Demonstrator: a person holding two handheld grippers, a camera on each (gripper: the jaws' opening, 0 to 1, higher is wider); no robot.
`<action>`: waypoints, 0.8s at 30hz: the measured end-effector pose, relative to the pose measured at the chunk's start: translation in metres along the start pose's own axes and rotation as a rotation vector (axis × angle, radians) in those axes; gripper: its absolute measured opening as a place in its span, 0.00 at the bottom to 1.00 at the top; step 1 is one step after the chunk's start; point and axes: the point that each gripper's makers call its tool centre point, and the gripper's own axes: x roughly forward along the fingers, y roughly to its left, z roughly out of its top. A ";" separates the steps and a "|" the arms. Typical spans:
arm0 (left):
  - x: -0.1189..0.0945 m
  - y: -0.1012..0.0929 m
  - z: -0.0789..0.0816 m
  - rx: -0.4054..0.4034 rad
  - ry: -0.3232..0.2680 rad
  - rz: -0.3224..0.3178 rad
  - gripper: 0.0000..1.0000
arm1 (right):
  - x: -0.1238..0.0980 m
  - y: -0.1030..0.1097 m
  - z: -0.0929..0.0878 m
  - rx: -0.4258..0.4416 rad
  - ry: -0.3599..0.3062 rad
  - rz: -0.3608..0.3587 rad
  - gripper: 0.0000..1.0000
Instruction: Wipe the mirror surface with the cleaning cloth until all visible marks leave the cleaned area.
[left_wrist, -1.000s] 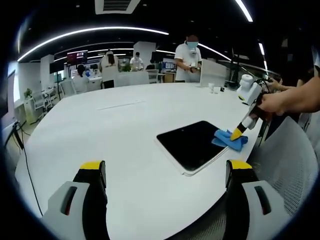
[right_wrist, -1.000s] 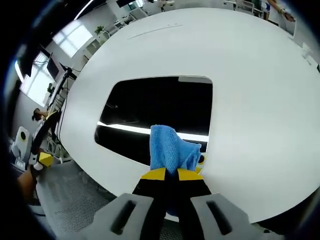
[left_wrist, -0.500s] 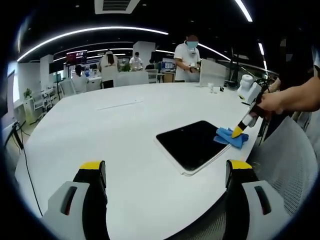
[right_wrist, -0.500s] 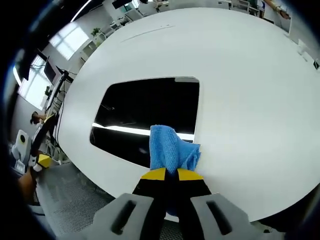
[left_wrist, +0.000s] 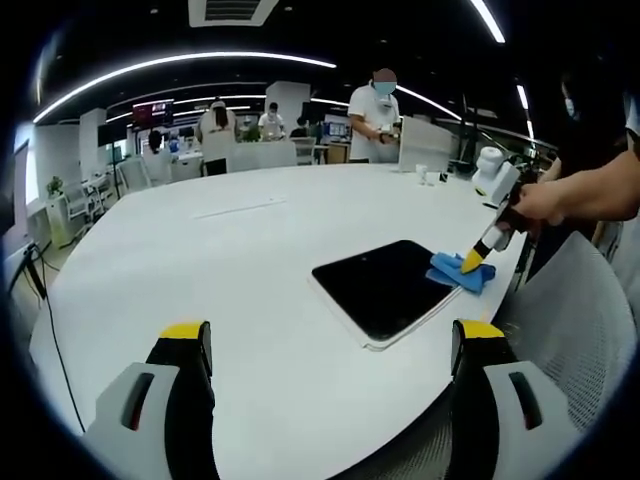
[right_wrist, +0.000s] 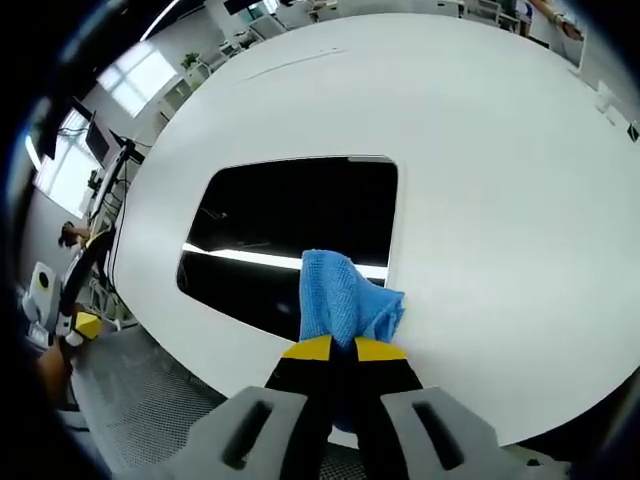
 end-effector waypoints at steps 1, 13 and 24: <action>0.000 0.000 0.000 0.000 0.000 0.000 0.99 | 0.001 0.000 0.001 0.004 -0.002 -0.001 0.00; 0.001 0.001 0.000 -0.003 0.002 0.001 0.99 | 0.009 -0.004 0.021 0.008 -0.018 -0.007 0.00; 0.005 0.004 0.001 -0.007 0.000 0.003 0.99 | 0.017 -0.010 0.046 0.020 -0.026 -0.016 0.00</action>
